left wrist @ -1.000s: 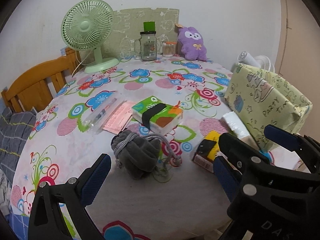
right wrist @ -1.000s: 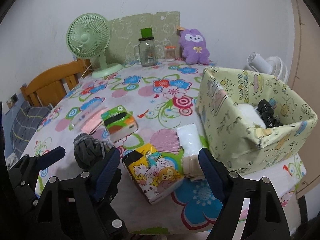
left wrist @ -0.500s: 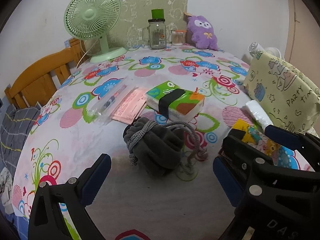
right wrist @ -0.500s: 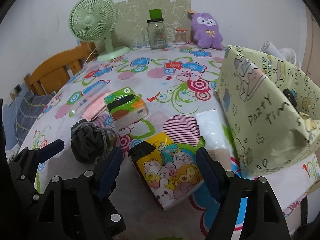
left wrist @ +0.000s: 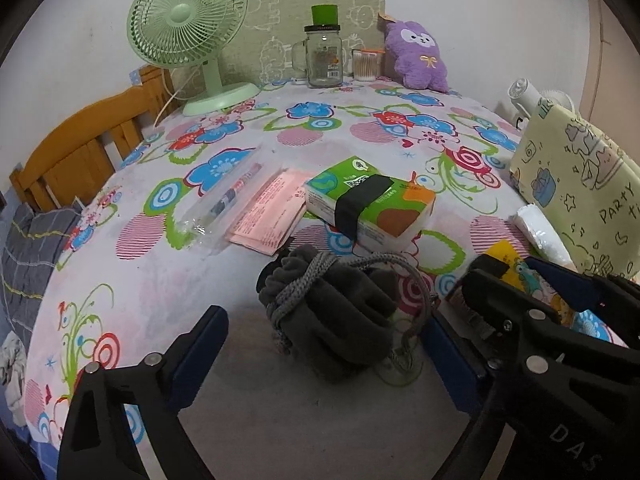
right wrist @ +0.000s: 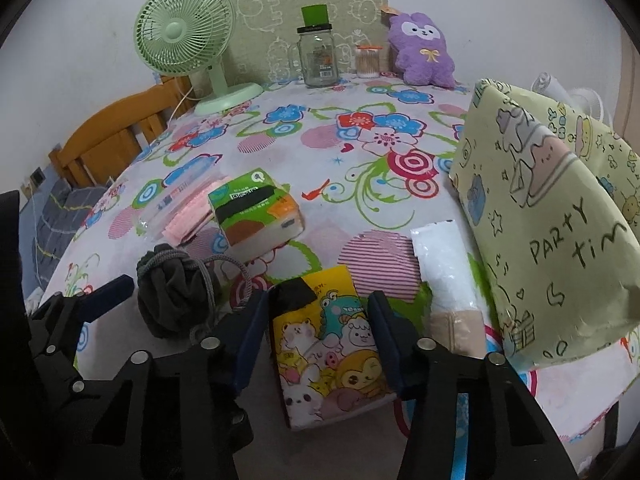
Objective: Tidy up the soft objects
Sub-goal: 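Grasp the grey drawstring pouch with the left tool while the right tool grasps the yellow cartoon tissue pack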
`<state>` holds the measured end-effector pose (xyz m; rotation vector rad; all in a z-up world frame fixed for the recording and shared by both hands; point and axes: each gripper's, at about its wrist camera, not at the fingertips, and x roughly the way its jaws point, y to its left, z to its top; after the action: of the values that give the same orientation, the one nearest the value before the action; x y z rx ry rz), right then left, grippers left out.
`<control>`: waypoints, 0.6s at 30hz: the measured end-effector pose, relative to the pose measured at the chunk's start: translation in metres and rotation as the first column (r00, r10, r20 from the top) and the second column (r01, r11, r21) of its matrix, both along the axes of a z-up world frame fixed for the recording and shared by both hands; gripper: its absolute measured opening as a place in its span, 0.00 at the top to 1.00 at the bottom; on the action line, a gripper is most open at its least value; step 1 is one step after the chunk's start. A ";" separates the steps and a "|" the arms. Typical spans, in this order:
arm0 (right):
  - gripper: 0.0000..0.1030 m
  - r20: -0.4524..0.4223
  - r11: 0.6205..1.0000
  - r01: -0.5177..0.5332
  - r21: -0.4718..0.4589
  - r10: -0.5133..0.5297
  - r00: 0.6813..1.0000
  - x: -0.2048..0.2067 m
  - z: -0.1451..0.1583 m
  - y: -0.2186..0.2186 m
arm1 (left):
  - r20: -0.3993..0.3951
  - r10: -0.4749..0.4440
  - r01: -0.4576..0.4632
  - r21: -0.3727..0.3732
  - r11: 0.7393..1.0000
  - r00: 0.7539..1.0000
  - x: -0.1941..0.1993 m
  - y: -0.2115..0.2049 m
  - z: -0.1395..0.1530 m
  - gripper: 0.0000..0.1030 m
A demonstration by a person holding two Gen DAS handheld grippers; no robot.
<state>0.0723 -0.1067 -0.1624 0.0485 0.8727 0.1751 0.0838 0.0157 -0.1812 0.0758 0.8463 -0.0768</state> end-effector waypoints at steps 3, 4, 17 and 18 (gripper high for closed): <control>0.51 0.006 1.000 0.002 -0.008 -0.002 1.000 0.004 0.001 0.003 | 0.004 -0.002 0.002 -0.011 1.000 1.000 0.003 0.001 0.000 0.13; 0.52 0.006 1.000 0.003 -0.009 -0.003 1.000 0.005 0.001 0.004 | 0.003 -0.005 0.005 -0.018 1.000 1.000 0.004 0.002 0.001 0.14; 0.65 0.022 1.000 0.004 -0.016 -0.003 1.000 0.010 0.007 0.009 | 0.008 -0.015 0.015 -0.070 0.997 1.000 0.002 0.006 0.006 0.45; 0.65 0.022 1.000 0.001 -0.017 -0.001 1.000 0.010 0.007 0.009 | 0.009 -0.016 0.016 -0.069 0.997 1.000 0.001 0.006 0.006 0.45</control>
<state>0.0822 -0.0972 -0.1555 0.0314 0.8523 0.1674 0.0850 0.0212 -0.1753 0.0180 0.8339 -0.1204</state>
